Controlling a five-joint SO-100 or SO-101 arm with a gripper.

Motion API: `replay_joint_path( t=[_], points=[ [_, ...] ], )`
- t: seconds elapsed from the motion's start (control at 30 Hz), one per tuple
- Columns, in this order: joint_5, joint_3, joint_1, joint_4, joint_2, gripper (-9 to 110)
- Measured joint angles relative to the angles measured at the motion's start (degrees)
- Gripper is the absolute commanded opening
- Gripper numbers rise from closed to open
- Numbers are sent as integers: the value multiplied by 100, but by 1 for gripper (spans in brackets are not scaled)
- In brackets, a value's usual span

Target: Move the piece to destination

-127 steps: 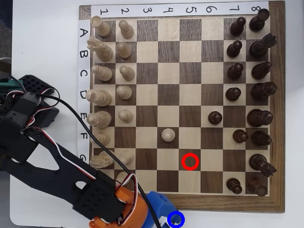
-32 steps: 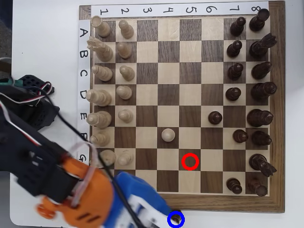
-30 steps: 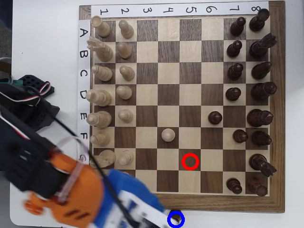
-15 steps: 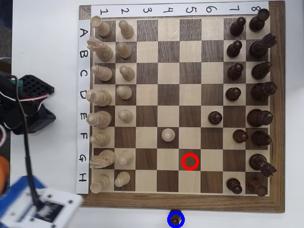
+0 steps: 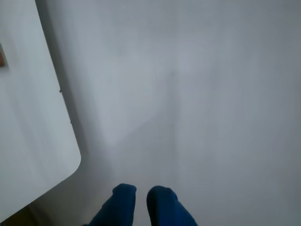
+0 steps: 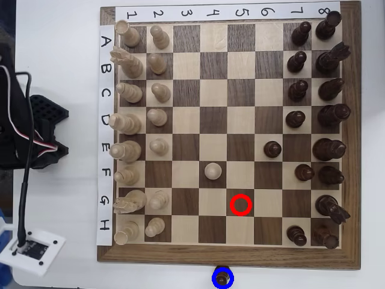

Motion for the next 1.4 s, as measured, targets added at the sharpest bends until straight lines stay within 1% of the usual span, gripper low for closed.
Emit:
replay_joint_path(
  t=[0.2,0.4,0.8,1.27,1.4],
  points=[
    [-404,861,580,9,562,0],
    [-571,1731,923,9,1169,0],
    [-817,3182,1037,44,2145,0],
    [-896,3419,1072,325,2259,0],
    [-1116,3419,1107,483,2259,0]
  ],
)
